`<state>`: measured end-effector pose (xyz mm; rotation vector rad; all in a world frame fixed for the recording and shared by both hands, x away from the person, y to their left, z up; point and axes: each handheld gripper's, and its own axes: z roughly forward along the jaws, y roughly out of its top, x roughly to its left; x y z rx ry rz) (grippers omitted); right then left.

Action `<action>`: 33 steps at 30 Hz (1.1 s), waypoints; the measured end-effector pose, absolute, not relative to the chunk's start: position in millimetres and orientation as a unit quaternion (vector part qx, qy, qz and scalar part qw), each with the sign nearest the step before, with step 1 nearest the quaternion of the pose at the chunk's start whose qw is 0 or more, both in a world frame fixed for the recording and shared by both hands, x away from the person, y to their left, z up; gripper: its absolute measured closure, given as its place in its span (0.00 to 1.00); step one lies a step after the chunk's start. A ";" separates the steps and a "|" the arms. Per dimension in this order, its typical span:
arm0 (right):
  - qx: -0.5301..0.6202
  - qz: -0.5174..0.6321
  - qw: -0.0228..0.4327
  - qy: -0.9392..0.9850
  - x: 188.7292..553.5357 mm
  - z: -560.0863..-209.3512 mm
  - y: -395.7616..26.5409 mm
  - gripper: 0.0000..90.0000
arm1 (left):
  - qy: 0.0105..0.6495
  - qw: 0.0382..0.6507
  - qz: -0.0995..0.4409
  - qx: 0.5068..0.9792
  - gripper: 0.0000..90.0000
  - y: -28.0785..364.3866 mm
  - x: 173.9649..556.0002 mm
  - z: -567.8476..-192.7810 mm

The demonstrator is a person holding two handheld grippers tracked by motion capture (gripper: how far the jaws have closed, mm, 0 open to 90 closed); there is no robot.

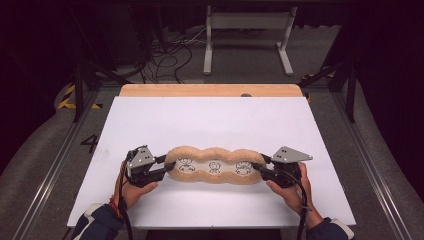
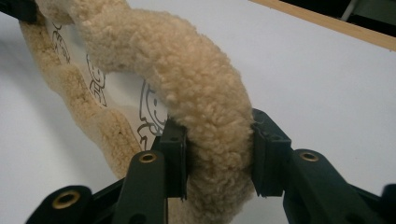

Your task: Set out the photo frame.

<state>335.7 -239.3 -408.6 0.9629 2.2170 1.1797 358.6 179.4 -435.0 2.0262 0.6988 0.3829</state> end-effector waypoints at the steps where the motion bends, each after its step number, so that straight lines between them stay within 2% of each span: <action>1: 0.349 0.427 0.224 0.804 335.6 -408.5 -239.4 0.68 | 0.285 0.464 0.157 0.824 0.71 179.2 358.5 -435.0; 8: 0.344 0.408 0.235 0.812 337.2 -407.5 -237.0 0.59 | 0.281 0.461 0.160 0.826 0.70 179.6 357.7 -434.5; 24: 0.335 0.404 0.231 0.819 344.0 -410.4 -230.7 0.54 | 0.277 0.456 0.166 0.829 0.67 178.3 354.0 -432.8; 29: 0.337 0.406 0.229 0.818 343.7 -409.7 -235.2 0.48 | 0.277 0.455 0.173 0.828 0.61 178.4 352.4 -431.4; 31: 0.339 0.404 0.229 0.818 343.1 -408.3 -237.3 0.41 | 0.278 0.454 0.176 0.828 0.55 178.4 352.6 -431.7; 32: 0.339 0.404 0.229 0.818 343.1 -408.3 -237.3 0.41 | 0.276 0.449 0.180 0.831 0.55 178.1 352.9 -431.9; 33: 0.339 0.405 0.227 0.818 343.3 -407.8 -238.8 0.37 | 0.275 0.448 0.181 0.831 0.51 177.6 352.7 -432.0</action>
